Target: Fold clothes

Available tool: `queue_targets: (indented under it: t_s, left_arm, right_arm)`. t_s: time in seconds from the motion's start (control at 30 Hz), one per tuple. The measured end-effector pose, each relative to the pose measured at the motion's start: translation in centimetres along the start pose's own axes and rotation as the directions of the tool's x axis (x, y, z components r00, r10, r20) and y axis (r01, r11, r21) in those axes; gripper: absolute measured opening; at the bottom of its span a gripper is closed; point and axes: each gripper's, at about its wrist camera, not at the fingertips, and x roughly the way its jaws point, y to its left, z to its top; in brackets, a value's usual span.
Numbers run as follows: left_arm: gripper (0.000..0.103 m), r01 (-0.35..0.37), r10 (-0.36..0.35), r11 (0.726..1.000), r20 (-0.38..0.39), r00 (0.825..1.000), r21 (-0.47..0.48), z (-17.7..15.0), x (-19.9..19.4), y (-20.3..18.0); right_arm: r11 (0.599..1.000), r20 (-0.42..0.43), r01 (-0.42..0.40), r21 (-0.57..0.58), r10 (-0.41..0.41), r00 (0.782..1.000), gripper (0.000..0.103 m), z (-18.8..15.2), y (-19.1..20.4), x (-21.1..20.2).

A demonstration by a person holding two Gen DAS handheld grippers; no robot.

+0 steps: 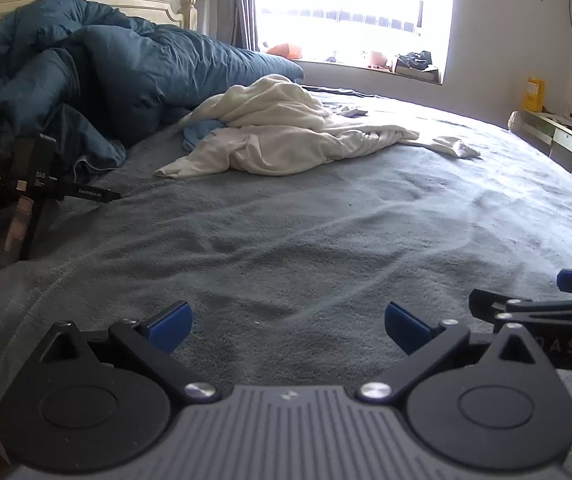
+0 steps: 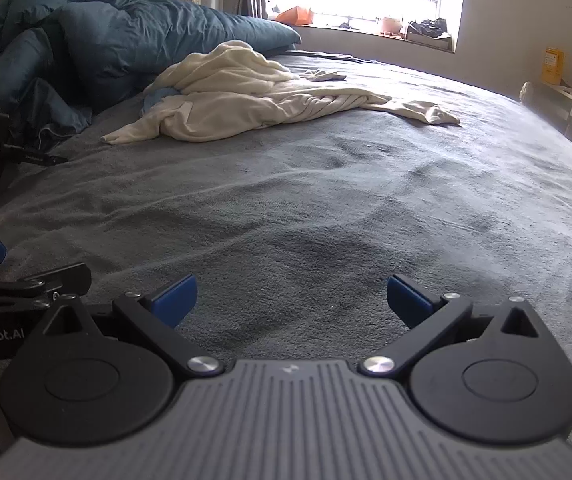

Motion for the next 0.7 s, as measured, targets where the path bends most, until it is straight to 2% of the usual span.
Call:
queue_targets:
  t_s: [0.7]
  left_arm:
    - [0.103,-0.021,0.021,1.000,0.022,1.000,-0.003,0.6,-1.9,0.4]
  right_arm:
    - [1.000,0.016,0.001,-0.008,-0.001,1.000,0.102,0.6,0.1,-1.2]
